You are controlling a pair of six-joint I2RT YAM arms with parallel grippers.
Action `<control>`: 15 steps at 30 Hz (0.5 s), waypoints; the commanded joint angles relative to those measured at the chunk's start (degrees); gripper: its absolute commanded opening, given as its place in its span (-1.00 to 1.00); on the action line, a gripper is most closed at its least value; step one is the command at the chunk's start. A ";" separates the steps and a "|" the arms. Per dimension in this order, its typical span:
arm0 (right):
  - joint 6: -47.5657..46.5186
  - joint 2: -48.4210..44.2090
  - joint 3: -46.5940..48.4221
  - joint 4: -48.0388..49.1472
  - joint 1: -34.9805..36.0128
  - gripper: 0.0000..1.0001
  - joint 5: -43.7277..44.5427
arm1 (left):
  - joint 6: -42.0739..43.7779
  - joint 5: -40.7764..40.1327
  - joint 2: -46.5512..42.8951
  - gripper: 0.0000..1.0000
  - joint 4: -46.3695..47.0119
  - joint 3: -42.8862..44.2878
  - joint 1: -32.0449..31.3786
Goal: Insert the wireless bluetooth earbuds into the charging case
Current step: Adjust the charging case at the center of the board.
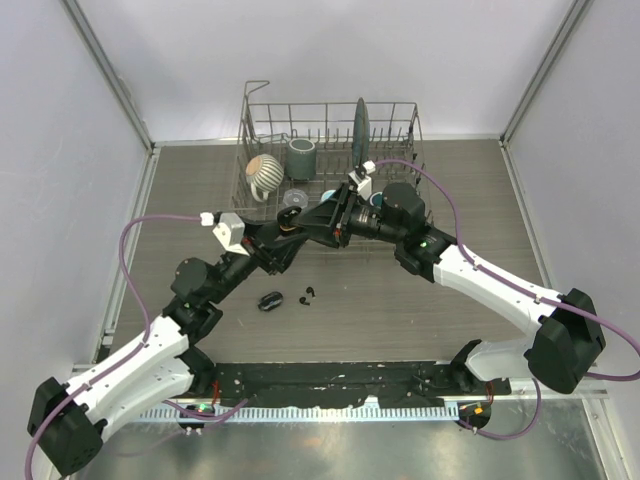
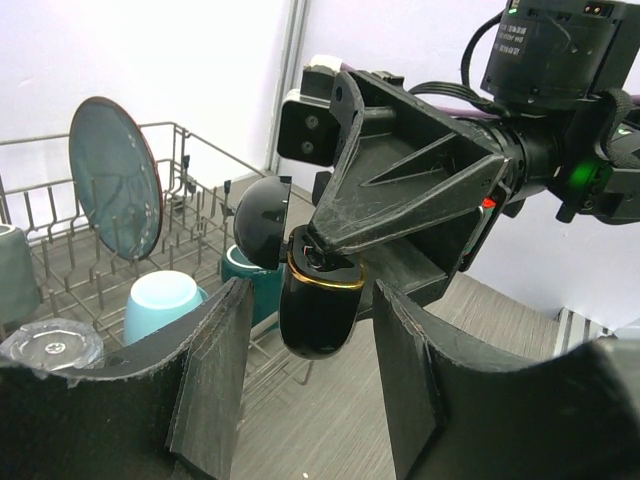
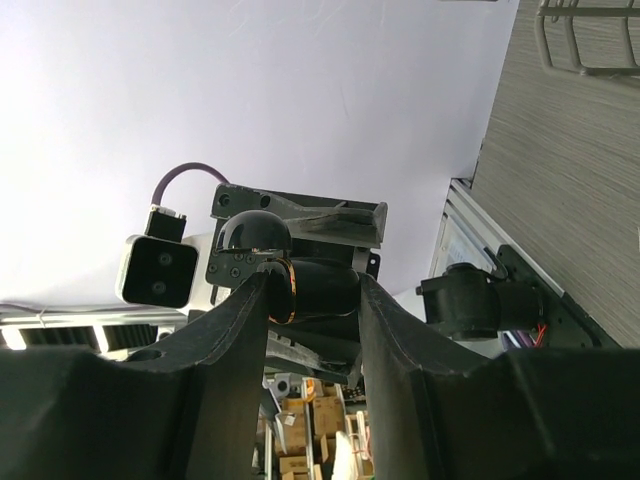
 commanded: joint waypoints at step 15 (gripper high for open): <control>-3.06 -2.01 1.56 -2.02 -0.07 -0.98 0.23 | 0.84 0.31 1.19 -0.04 3.68 1.53 -0.17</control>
